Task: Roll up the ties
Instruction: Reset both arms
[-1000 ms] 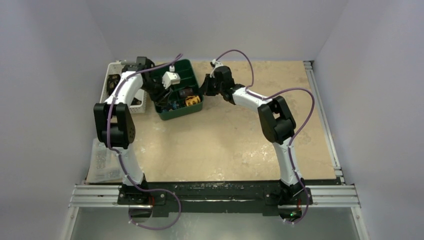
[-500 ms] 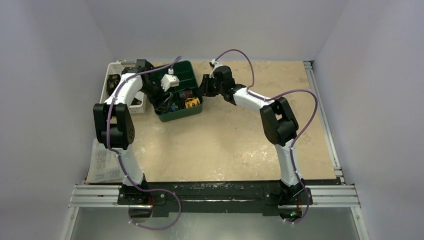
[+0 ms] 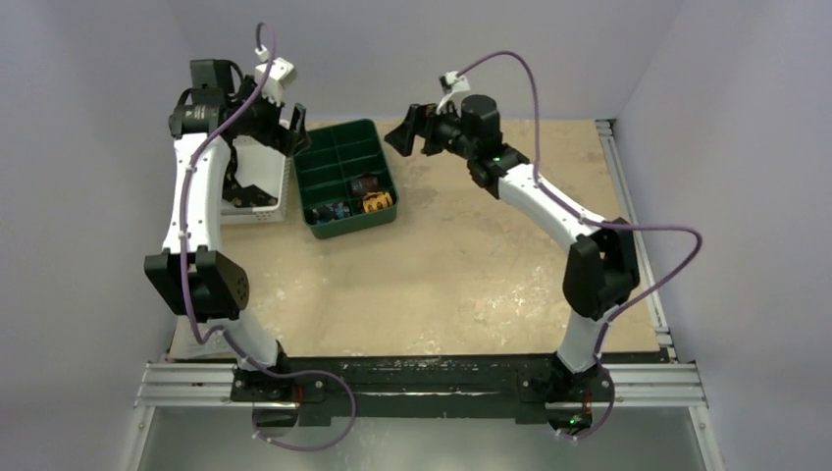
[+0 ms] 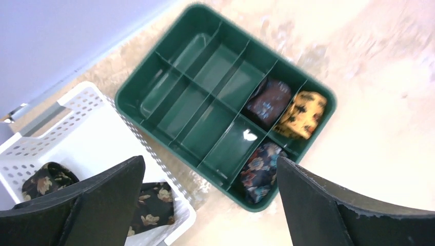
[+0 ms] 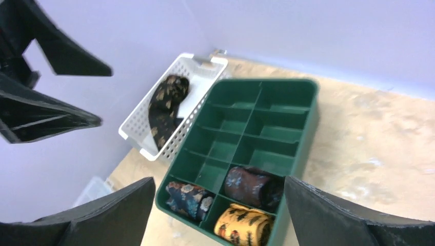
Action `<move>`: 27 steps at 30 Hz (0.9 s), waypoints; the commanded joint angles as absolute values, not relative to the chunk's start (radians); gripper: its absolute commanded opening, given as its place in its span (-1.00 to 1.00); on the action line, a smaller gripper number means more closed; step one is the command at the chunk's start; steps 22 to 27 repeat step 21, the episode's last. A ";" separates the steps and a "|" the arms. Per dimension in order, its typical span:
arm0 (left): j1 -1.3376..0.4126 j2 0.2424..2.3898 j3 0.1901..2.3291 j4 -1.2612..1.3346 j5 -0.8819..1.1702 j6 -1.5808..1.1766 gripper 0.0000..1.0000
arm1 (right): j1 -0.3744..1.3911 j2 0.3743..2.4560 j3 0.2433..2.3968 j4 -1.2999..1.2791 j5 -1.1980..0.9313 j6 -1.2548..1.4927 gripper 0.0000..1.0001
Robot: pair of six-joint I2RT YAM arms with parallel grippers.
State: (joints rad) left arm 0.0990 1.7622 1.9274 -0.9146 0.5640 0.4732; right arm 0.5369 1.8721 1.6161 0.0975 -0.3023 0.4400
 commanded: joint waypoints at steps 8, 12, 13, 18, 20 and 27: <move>0.101 1.502 1.750 -0.920 0.441 0.092 1.00 | 0.235 1.424 1.294 -0.061 -0.207 0.136 0.98; 0.101 1.411 1.504 -0.881 0.377 0.087 1.00 | 0.125 1.282 1.091 -0.113 -0.199 0.104 0.98; 0.099 1.393 1.436 -0.874 0.380 0.100 1.00 | 0.101 1.249 1.044 -0.119 -0.212 0.096 0.98; 0.100 1.341 1.290 -0.858 0.375 0.120 1.00 | 0.014 1.100 0.872 -0.137 -0.223 0.081 0.97; 0.100 1.329 1.280 -0.847 0.371 0.114 1.00 | 0.004 1.068 0.846 -0.146 -0.236 0.081 0.98; 0.101 1.325 1.282 -0.839 0.371 0.106 1.00 | 0.003 1.059 0.841 -0.151 -0.245 0.079 0.98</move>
